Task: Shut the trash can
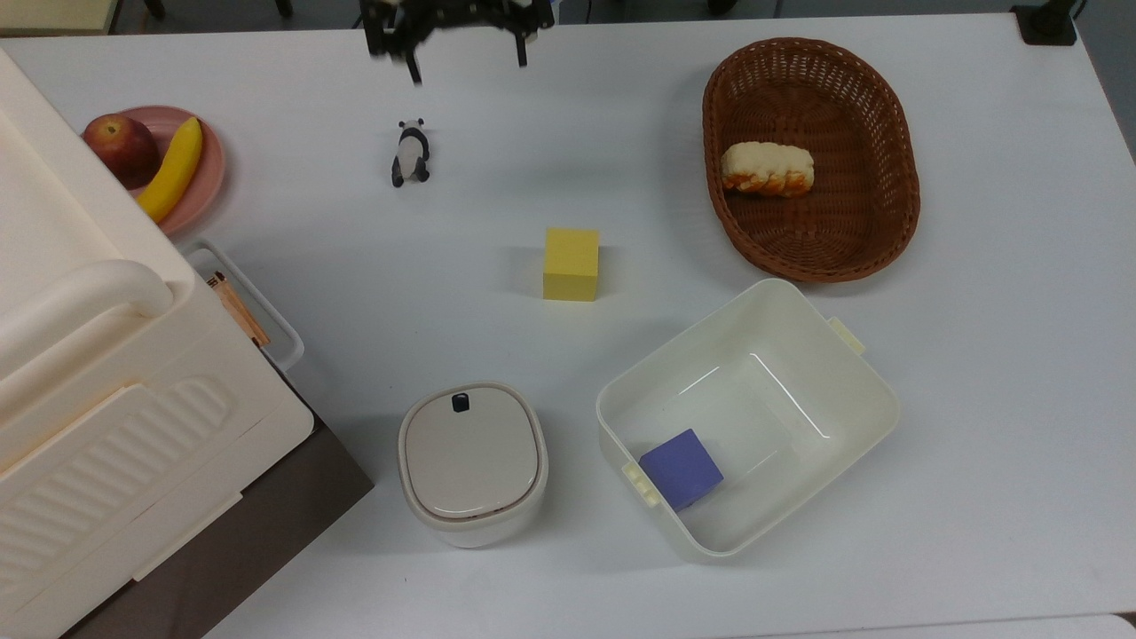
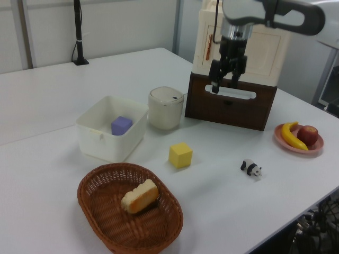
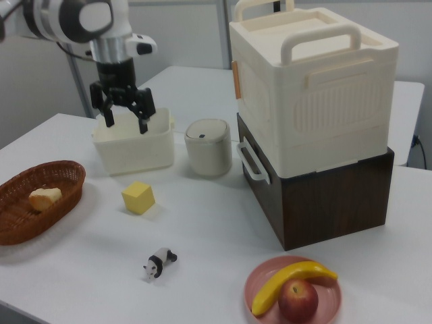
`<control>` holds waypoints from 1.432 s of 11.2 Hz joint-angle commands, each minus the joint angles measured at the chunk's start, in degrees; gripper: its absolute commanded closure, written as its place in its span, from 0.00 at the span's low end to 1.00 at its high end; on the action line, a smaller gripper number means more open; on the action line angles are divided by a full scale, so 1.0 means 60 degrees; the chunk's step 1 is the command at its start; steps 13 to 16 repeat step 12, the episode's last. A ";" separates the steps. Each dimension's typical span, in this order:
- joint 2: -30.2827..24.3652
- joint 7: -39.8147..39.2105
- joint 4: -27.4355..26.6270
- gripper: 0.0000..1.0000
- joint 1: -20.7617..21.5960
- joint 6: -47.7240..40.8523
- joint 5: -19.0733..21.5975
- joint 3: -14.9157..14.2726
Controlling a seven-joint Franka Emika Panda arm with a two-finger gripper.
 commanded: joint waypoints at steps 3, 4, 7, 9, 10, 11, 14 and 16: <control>-0.0536 0.2377 -0.0020 0.00 -0.0041 -0.0180 -0.0910 0.0359; -0.0537 0.2347 0.0009 0.00 -0.0128 -0.0093 -0.0867 0.0359; -0.0698 0.1324 -0.0064 0.00 -0.0304 -0.0063 -0.0473 0.0344; -0.0698 0.1292 -0.0108 0.00 -0.0363 -0.0077 -0.0339 0.0344; -0.0669 0.1292 -0.0093 0.00 -0.0363 -0.0063 -0.0339 0.0315; -0.0669 0.1306 -0.0079 0.00 -0.0378 -0.0077 -0.0324 0.0286; -0.0669 0.1292 -0.0079 0.00 -0.0378 -0.0092 -0.0324 0.0257; -0.0669 0.1292 -0.0079 0.00 -0.0378 -0.0092 -0.0324 0.0257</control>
